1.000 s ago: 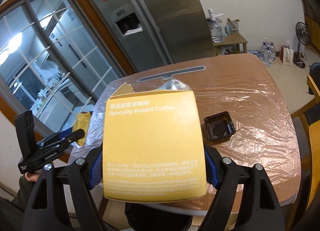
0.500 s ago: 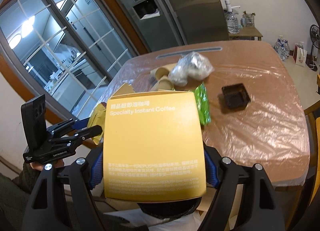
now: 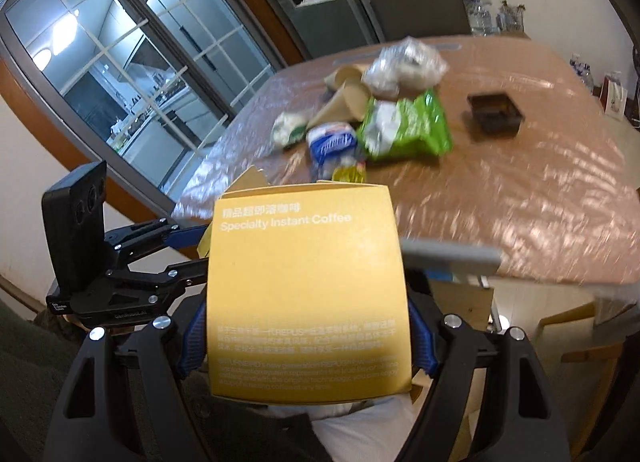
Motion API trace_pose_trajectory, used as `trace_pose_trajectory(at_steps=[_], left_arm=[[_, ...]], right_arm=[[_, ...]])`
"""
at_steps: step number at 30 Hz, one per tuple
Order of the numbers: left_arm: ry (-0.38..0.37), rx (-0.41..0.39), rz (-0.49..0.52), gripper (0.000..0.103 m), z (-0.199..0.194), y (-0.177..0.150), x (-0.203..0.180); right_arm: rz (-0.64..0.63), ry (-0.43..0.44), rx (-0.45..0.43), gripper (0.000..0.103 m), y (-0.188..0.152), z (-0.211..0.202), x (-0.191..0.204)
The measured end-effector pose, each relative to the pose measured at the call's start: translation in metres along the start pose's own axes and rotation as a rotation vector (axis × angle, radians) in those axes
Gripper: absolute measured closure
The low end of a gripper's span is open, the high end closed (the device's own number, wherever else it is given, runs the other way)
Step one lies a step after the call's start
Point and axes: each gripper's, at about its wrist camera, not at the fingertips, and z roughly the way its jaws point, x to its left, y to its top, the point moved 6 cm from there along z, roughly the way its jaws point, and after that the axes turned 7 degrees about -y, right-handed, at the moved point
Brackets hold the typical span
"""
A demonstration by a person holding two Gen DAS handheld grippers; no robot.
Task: Collect trash
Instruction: 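Carry the packet and coffee box down to the black trash bin with both grippers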
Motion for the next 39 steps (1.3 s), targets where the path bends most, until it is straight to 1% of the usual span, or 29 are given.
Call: trace_pose_trajectory(at_steps=[5, 12, 17, 21, 26, 32, 39], left_arm=[[-0.001, 0.04, 0.022, 0.053, 0.01, -0.018, -0.006], [0.035, 0.086, 0.0, 0.053, 0.033, -0.039, 0.009], [0.048, 0.103, -0.022, 0.053, 0.052, -0.045, 0.02], [0.052, 0.106, -0.015, 0.053, 0.06, -0.049, 0.023], [0.067, 0.118, -0.016, 0.053, 0.07, -0.053, 0.032], [0.067, 0.142, -0.004, 0.053, 0.085, -0.058, 0.036], [0.071, 0.167, 0.005, 0.053, 0.1, -0.062, 0.037]], right_arm=[[-0.015, -0.01, 0.032, 0.027, -0.017, 0.007, 0.002], [0.004, -0.049, 0.092, 0.027, -0.036, 0.03, -0.011], [-0.044, -0.1, 0.12, 0.027, -0.042, 0.047, -0.011], [-0.063, -0.123, 0.126, 0.027, -0.045, 0.06, -0.014], [-0.052, -0.131, 0.134, 0.027, -0.05, 0.075, -0.02], [-0.048, -0.154, 0.142, 0.027, -0.051, 0.087, -0.028], [-0.09, -0.177, 0.171, 0.027, -0.055, 0.103, -0.028]])
